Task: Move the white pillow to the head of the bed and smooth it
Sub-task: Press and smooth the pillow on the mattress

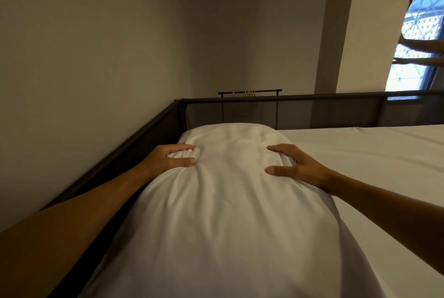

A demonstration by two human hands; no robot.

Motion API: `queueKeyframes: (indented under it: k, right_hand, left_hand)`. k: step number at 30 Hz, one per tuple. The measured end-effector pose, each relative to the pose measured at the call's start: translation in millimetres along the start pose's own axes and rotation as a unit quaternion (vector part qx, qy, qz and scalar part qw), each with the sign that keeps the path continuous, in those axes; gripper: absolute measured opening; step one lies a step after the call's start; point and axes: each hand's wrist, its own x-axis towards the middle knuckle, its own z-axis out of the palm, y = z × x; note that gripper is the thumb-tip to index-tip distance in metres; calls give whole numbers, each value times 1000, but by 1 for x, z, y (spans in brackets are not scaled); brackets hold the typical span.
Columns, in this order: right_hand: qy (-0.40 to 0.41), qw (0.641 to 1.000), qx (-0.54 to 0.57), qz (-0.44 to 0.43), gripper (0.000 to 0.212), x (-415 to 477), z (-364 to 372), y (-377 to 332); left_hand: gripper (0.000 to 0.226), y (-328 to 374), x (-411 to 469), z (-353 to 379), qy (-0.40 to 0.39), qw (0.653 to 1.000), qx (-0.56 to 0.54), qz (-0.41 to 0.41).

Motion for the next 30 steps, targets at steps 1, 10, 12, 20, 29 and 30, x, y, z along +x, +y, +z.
queueKeyframes:
  k: [1,10,12,20,29,30]
  right_hand:
    - [-1,1000,3,6,83,-1,-1,2]
    - [15,991,-120,52,83,22,-42,-20]
    - [47,990,-130,12,80,37,-48,-35]
    - [28,980,-197,-19,57,89,-12,-57]
    - [-19,963,-268,11,65,103,27,-45]
    - [-20,961,-276,12,67,104,28,-41]
  left_hand:
    - [56,1,1,-2,-14,1000,5,-8]
    - [76,29,43,-40,7,943,324,-75]
    - [63,42,56,-33,27,939,340,-39]
    - [49,68,96,38,-16,938,346,-17]
    - [51,36,103,63,-55,929,366,-6]
    - [51,33,103,62,-56,929,366,-7]
